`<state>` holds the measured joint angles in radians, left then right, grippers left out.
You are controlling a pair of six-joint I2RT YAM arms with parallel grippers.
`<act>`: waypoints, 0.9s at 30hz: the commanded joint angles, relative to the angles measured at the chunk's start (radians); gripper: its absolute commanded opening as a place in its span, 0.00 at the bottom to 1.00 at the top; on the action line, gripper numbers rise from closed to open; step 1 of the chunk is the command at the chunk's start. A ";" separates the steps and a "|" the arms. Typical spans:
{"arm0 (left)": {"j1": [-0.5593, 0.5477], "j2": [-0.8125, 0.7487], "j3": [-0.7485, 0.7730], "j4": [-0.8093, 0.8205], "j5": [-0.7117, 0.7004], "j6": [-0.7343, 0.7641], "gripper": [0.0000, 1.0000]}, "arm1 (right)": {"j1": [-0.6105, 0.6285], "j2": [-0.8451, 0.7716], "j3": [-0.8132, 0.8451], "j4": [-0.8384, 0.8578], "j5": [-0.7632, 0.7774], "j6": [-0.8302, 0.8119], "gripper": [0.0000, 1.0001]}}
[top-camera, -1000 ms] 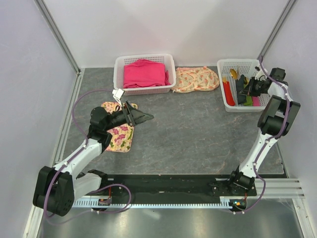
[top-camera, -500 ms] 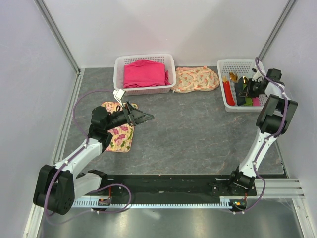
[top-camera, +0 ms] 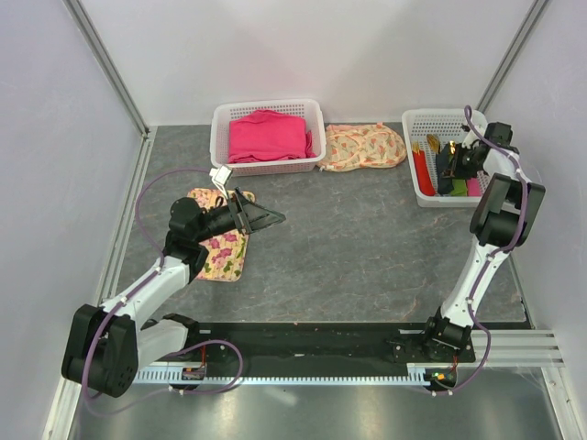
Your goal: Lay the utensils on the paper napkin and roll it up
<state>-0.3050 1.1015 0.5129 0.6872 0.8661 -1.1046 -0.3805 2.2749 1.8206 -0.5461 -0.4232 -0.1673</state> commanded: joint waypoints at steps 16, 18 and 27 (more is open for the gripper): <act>0.009 -0.032 -0.030 0.028 -0.007 0.035 0.99 | 0.081 0.003 0.055 -0.028 0.340 0.006 0.18; 0.010 -0.029 -0.030 0.029 -0.007 0.037 0.99 | 0.084 0.000 0.049 -0.026 0.348 0.011 0.31; 0.012 -0.025 -0.027 0.040 -0.009 0.032 0.99 | 0.088 -0.023 0.023 -0.009 0.366 0.026 0.59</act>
<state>-0.3023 1.0859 0.4850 0.6876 0.8658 -1.1046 -0.2913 2.2604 1.8442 -0.5762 -0.1062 -0.1497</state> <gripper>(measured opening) 0.990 0.551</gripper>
